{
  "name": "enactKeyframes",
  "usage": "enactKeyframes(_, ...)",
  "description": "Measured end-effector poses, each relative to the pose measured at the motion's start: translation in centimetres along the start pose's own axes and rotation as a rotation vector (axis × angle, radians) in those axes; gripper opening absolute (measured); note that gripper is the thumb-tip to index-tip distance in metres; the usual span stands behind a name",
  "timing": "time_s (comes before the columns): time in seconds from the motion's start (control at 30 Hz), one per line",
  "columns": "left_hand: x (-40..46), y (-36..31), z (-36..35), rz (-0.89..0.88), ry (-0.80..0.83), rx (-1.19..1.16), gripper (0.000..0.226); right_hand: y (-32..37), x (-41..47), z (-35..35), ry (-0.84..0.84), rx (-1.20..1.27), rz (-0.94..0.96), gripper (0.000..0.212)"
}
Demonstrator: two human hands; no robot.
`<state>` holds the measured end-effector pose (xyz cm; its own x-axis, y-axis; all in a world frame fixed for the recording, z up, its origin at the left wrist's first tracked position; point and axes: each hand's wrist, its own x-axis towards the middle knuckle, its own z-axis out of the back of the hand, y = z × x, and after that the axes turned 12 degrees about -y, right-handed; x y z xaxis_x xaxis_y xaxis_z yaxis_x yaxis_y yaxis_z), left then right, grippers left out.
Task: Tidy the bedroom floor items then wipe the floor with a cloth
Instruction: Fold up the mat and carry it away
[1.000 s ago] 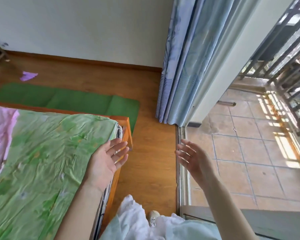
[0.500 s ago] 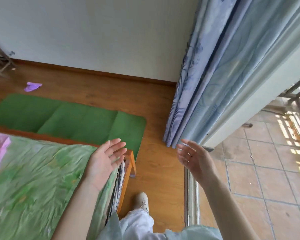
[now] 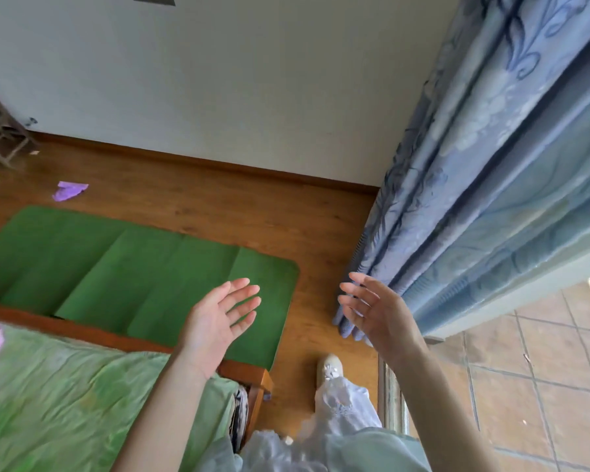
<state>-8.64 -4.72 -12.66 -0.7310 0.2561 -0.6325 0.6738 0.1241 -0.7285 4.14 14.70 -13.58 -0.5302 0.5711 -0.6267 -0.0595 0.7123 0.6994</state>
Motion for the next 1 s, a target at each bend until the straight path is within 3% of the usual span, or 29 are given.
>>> enactKeyframes(0.67, 14.3, -7.0, -16.2, -0.045, -0.241, -0.216, 0.027, 15.4, 20.3, -11.6, 0.239, -0.256, -0.035, 0.021)
enactKeyframes(1.0, 22.1, -11.3, -20.2, -0.035, -0.177, -0.170, 0.028, 19.7, 27.8, -15.0, 0.124, -0.237, -0.016, 0.018)
